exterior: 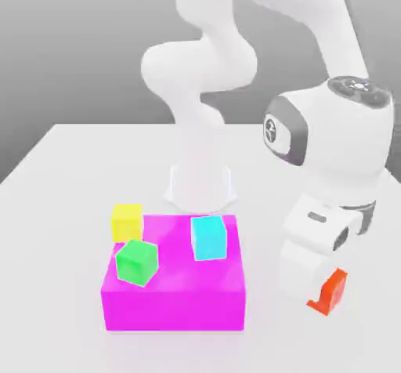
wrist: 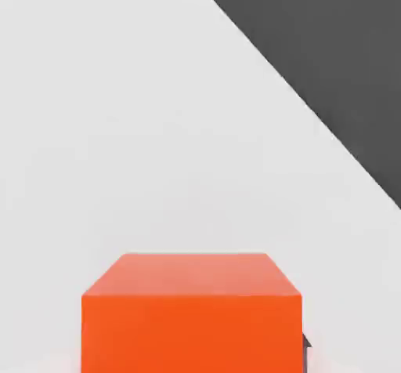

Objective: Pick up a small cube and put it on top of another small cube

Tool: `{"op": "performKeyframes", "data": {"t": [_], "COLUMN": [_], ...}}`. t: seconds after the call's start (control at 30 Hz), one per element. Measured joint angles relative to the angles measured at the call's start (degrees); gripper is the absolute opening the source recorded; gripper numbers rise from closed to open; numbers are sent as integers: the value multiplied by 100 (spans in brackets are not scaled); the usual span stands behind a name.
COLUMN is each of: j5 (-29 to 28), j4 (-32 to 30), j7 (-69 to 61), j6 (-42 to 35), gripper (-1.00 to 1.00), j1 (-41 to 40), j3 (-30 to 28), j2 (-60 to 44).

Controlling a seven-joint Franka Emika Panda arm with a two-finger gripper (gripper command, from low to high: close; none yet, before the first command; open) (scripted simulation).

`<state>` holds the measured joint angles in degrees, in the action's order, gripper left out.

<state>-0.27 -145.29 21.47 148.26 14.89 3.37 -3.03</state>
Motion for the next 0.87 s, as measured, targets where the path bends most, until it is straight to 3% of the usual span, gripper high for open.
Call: {"op": "performKeyframes", "data": {"t": [0.57, 0.77, 0.8, 0.87], "j5": [82, 84, 85, 85], "j4": [-1976, -2393, -2435, -2435], "j7": [1578, 1668, 1668, 1667], "j6": [-1546, -377, -210, -210], "gripper": [-100, -100, 100, 100], "j1": [-1171, -1274, -1280, -1280], "j3": [-313, -290, -283, -283], "j2": [3526, 2774, 2649, 2649]}}
